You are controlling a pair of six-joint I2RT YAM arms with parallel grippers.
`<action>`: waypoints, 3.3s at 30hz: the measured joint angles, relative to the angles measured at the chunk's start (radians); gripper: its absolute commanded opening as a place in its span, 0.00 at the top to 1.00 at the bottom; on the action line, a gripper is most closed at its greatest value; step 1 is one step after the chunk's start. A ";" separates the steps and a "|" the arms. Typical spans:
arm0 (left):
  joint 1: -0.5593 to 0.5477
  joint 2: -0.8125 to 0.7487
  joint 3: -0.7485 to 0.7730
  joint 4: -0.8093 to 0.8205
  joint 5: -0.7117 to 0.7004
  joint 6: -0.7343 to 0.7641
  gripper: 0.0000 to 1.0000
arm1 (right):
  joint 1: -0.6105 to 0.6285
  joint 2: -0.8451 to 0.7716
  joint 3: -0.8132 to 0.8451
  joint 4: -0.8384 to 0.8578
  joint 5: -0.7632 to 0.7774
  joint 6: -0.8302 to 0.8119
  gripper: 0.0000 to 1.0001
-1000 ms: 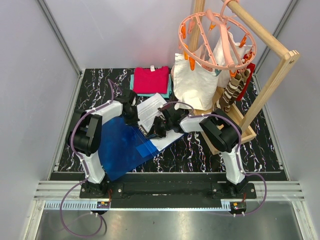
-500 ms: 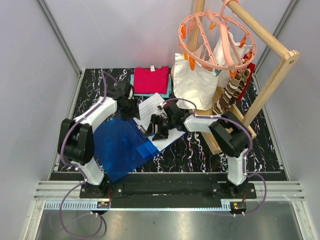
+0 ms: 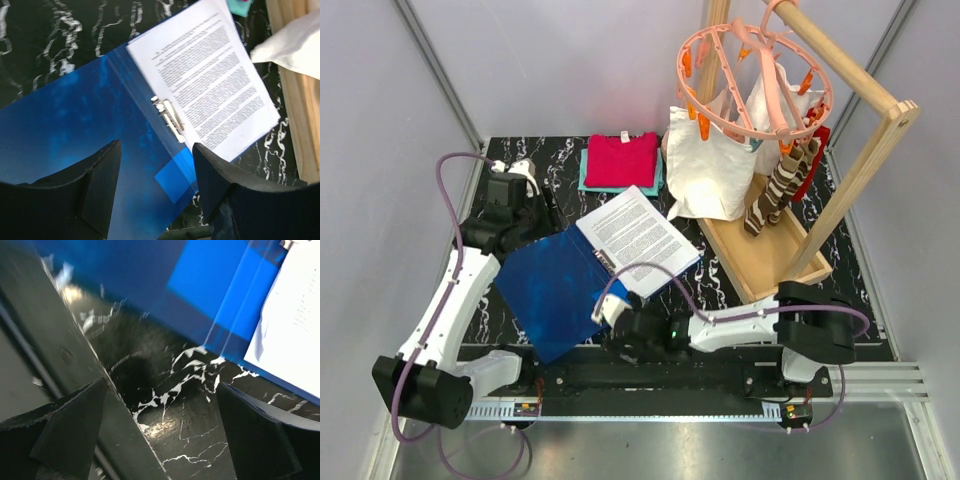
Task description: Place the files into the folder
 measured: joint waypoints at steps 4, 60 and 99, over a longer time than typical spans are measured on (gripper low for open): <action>0.042 -0.089 -0.056 -0.008 -0.034 0.000 0.37 | 0.113 0.108 -0.013 0.093 0.215 -0.163 0.00; 0.083 -0.334 0.282 -0.168 -0.274 -0.056 0.07 | -0.107 0.010 0.124 0.571 -0.329 0.425 1.00; 0.085 -0.127 0.109 -0.075 0.191 -0.008 0.01 | -0.610 0.227 0.471 -0.436 -0.502 0.391 0.00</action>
